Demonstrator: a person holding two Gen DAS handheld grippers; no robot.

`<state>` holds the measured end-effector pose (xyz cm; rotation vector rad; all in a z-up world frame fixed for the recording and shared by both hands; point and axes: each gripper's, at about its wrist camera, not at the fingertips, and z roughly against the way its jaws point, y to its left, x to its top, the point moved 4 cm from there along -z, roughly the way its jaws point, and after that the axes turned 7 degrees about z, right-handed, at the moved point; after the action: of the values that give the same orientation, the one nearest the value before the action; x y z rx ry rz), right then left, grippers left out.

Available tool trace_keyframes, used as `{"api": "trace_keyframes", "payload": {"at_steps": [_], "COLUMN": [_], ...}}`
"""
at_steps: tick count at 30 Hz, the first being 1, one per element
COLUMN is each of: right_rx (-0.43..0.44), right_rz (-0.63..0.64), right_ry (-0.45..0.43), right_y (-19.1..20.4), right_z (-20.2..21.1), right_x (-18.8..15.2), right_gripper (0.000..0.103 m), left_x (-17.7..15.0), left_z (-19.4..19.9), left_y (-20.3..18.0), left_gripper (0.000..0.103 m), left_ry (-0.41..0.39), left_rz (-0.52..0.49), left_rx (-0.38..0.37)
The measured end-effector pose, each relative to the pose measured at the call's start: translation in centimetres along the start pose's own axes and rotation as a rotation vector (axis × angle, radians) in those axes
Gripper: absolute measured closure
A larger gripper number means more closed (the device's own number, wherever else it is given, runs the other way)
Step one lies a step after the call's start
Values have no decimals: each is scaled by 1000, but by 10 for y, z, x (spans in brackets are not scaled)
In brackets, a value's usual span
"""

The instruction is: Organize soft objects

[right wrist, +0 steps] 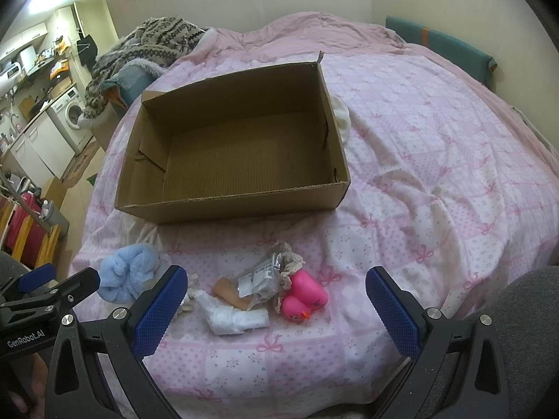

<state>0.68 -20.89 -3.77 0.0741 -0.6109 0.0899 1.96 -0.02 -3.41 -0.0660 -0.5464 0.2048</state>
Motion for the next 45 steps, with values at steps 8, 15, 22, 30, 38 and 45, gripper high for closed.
{"api": "trace_keyframes", "payload": {"at_steps": [8, 15, 22, 30, 38, 45], "right_rx": [2, 1, 3, 3, 4, 5], "right_rz": [0, 0, -2, -2, -3, -3], "right_ry": [0, 2, 2, 4, 9, 9], "right_y": [0, 0, 0, 0, 2, 1], "right_z": [-1, -1, -1, -1, -1, -1], "right_x": [0, 0, 0, 1, 0, 0], "right_gripper": [0, 0, 0, 0, 0, 0], "left_x": [0, 0, 0, 0, 0, -1], "left_z": [0, 0, 0, 0, -1, -1], "left_y": [-1, 0, 0, 0, 0, 0], "left_gripper": [0, 0, 0, 0, 0, 0], "left_ry": [0, -1, -1, 0, 3, 2], "left_rz": [0, -2, -1, -3, -4, -3], "left_rx": [1, -1, -1, -1, 0, 0]}}
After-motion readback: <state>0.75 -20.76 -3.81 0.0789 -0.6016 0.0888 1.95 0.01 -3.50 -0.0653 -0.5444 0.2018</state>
